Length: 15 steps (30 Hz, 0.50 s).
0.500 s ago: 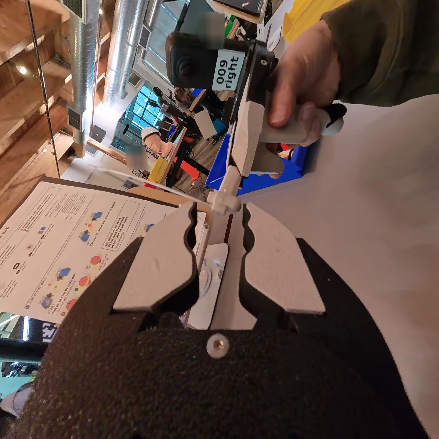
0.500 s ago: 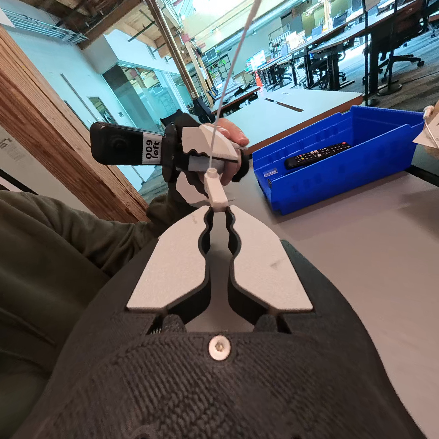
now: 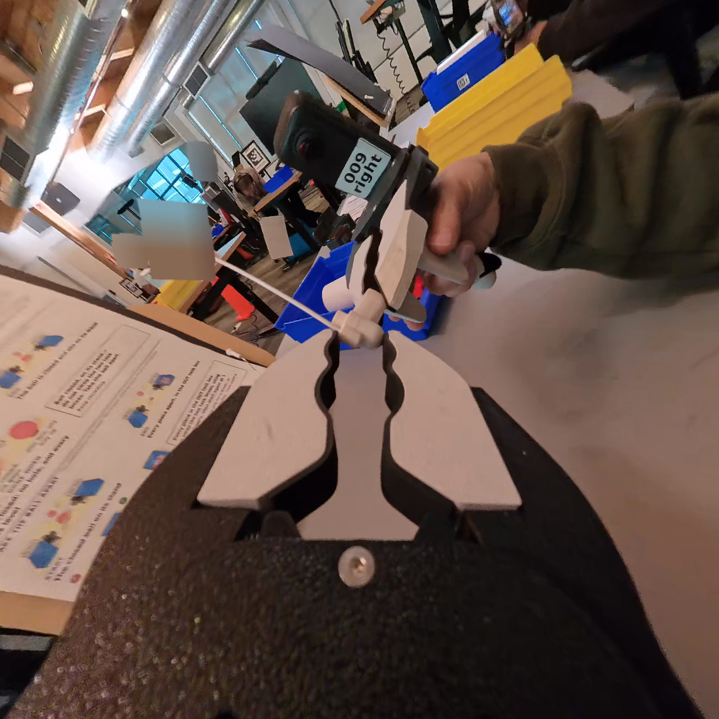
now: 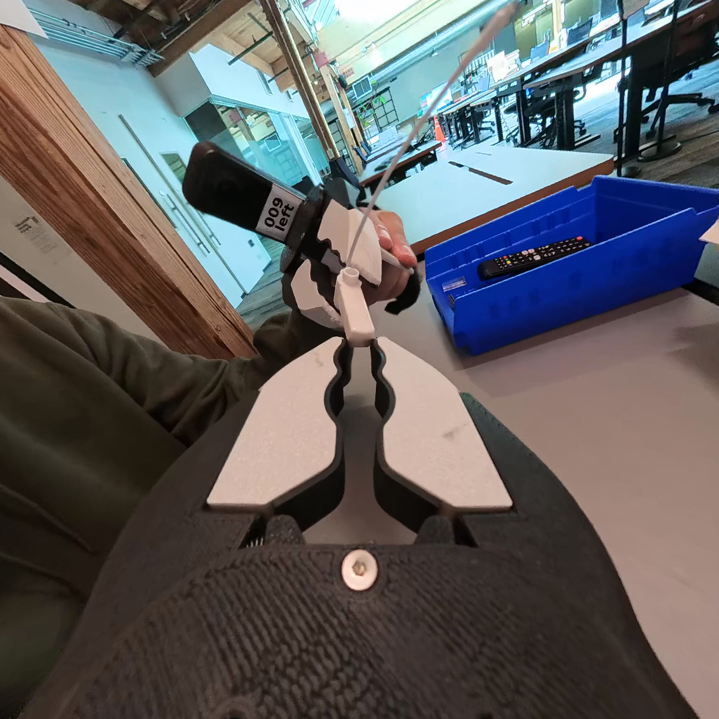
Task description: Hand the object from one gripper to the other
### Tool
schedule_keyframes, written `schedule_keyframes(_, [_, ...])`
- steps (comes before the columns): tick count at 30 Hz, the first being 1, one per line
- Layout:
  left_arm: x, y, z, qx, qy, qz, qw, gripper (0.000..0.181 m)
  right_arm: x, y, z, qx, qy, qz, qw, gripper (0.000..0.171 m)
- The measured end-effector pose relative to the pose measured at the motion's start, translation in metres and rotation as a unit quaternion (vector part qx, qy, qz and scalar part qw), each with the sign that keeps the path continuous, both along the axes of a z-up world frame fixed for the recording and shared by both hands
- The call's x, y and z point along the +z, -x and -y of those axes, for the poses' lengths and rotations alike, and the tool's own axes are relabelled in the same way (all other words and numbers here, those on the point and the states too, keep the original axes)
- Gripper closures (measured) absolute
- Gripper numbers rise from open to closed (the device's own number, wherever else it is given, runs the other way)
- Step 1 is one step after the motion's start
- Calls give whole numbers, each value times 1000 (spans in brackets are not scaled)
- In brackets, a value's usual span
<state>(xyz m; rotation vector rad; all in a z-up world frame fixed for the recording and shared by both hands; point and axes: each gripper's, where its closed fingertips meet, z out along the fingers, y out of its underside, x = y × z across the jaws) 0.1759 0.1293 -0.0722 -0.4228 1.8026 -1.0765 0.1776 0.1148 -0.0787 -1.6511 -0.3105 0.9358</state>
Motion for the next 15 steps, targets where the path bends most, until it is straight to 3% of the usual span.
schedule_keyframes(3, [4,-2,-2,4,52,-28,998,161,3,-5,-4,-33,-34,40,998,157])
schedule_keyframes(5, [7,-2,-4,9,90,-44,995,161,7,-11,-7,-72,-77,103,989,144])
schedule_keyframes(8, [16,-1,-6,10,153,-62,986,161,23,-20,-11,-164,-189,234,939,124])
schedule_keyframes(11, [20,-1,-6,5,212,-92,973,161,29,-7,-7,-167,-265,319,895,131])
schedule_keyframes(15, [14,-2,-4,8,213,-115,970,161,36,-5,-9,-183,-280,307,891,146])
